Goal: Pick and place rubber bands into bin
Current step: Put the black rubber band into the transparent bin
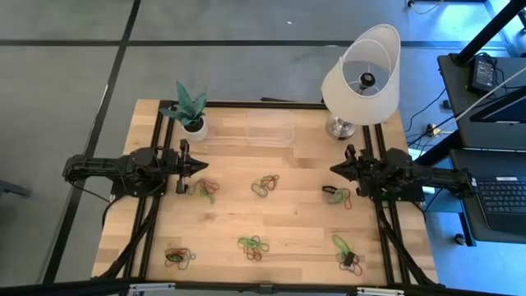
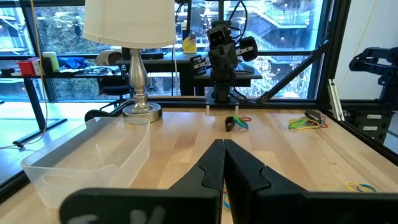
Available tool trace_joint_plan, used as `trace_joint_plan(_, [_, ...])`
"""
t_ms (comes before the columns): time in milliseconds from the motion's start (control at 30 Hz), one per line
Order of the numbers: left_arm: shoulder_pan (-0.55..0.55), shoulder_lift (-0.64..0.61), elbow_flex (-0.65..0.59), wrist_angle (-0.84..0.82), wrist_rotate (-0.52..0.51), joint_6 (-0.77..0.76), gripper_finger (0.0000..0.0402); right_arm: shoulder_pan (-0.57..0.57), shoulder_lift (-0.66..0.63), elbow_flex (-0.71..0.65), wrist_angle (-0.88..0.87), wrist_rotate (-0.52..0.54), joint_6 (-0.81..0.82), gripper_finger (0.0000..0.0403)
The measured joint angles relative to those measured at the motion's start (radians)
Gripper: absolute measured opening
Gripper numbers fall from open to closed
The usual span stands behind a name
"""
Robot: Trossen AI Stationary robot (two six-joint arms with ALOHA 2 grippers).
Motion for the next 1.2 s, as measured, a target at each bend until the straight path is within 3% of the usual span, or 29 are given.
trace_joint_plan(267, [0.000,0.000,0.000,0.000,0.000,0.000,0.0004,0.008,0.019,0.014,0.088,-0.209,-0.036,0.0004])
trace_joint_plan(433, [0.000,0.000,0.000,0.000,0.000,0.000,0.0004,0.026,0.147,0.117,0.065,-0.110,-0.135,0.0002])
trace_joint_plan(600, [0.000,0.000,0.000,0.000,0.000,0.000,0.0004,0.039,0.399,0.284,0.021,0.035,-0.187,0.0002])
trace_joint_plan(867, [0.000,0.000,0.000,0.000,0.000,0.000,0.0004,0.072,0.894,0.650,-0.282,0.181,-0.194,0.0001])
trace_joint_plan(1067, [0.000,0.000,0.000,0.000,0.000,0.000,0.0004,0.112,1.202,0.938,-0.728,0.302,-0.114,0.0000])
trace_joint_plan(1200, [0.000,0.000,0.000,0.000,0.000,0.000,0.0004,0.126,1.332,1.038,-0.986,0.306,-0.050,0.0004])
